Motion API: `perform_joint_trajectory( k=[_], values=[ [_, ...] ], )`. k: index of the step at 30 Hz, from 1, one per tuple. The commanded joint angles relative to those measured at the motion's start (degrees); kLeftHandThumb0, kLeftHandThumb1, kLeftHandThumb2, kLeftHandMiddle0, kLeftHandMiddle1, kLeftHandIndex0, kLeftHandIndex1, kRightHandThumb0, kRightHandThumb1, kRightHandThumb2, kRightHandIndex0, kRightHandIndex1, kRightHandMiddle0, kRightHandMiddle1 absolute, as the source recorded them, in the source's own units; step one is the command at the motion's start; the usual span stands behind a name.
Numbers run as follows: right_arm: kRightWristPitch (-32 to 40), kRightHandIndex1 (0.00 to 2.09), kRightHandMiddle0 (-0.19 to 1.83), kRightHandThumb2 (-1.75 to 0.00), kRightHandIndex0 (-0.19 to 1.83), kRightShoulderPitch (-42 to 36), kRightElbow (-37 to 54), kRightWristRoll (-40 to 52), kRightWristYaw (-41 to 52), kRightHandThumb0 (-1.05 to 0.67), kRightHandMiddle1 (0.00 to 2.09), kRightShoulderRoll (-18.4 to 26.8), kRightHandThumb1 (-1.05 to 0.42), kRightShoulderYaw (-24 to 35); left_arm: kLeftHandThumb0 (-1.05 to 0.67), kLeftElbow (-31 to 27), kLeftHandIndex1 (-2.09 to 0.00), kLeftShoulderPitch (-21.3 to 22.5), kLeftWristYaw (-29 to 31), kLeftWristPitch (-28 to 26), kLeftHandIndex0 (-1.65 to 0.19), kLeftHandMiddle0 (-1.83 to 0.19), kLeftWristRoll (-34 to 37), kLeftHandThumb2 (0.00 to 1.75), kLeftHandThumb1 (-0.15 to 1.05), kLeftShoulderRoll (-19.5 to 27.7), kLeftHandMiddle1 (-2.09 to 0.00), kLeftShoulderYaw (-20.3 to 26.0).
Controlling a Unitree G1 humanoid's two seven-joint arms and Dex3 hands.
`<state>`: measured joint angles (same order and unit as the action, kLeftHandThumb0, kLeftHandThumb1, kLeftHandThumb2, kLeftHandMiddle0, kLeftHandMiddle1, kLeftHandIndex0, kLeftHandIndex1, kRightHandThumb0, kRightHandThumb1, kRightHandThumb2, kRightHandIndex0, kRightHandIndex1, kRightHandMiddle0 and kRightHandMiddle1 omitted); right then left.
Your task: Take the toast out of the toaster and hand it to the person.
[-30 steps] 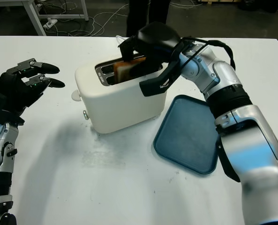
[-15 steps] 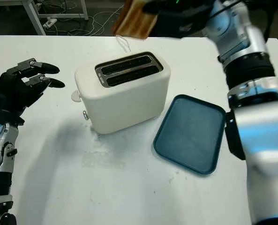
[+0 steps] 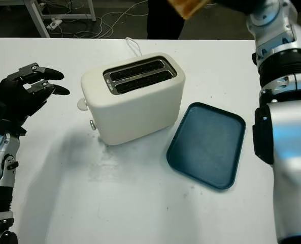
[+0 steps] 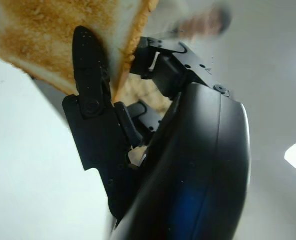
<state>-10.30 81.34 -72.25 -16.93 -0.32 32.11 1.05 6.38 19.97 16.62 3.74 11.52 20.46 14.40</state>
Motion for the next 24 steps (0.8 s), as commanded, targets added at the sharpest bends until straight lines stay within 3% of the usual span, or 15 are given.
perform_joint_trajectory(
  k=[1, 5, 9, 13, 19, 24],
  values=[
    [3.9, 1.75, 0.82, -0.4, 1.07, -1.4, -1.3, 3.1, -0.2, -0.46, 1.74, -0.2, -0.92, 2.4, -1.05, 0.3, -0.85, 0.7, 0.3, 0.6, -0.71, -0.73, 0.4, 0.0, 0.89, 0.6, -0.96, 0.4],
    [7.8, 1.75, 0.73, -0.48, 0.97, -3.7, -2.2, 7.1, -0.2, -0.34, 1.75, -1.1, -0.92, 5.7, -1.05, 0.3, -0.85, 0.8, 0.2, 0.6, -0.72, -0.73, 0.1, 0.0, 0.89, 0.7, -0.95, 0.3],
    [9.5, 1.75, 0.63, -0.43, 0.91, -6.0, -2.3, 10.5, 0.0, -0.3, 1.75, -1.9, -0.92, 8.5, -1.05, 0.4, -0.86, 0.7, 0.3, 1.0, -0.71, -0.73, -0.1, 0.0, 0.9, 0.8, -0.95, 0.3],
    [9.6, 1.75, 0.43, -0.51, 0.82, -8.4, -2.0, 14.7, 2.3, -0.24, 1.75, -3.2, -0.92, 11.9, -1.05, 0.0, -0.87, 0.6, 0.0, 0.5, -0.71, -0.73, 0.1, 0.0, 0.89, 0.6, -0.96, 0.4],
    [11.0, 1.75, 0.18, -0.51, 0.69, -10.5, -1.8, 19.5, 2.5, -0.2, 1.74, -5.8, -0.92, 15.6, -1.05, 0.0, -0.87, 0.7, 0.2, 0.1, -0.71, -0.74, 0.3, 0.0, 0.88, 0.6, -0.96, 0.3],
    [11.5, 1.75, 0.13, -0.55, 0.61, -11.8, -1.7, 21.1, 2.0, -0.14, 1.75, -7.3, -0.92, 16.7, -1.05, 0.3, -0.87, 0.7, 0.3, 0.8, -0.7, -0.73, 0.1, 0.0, 0.89, 0.6, -0.95, 0.3]
  ],
)
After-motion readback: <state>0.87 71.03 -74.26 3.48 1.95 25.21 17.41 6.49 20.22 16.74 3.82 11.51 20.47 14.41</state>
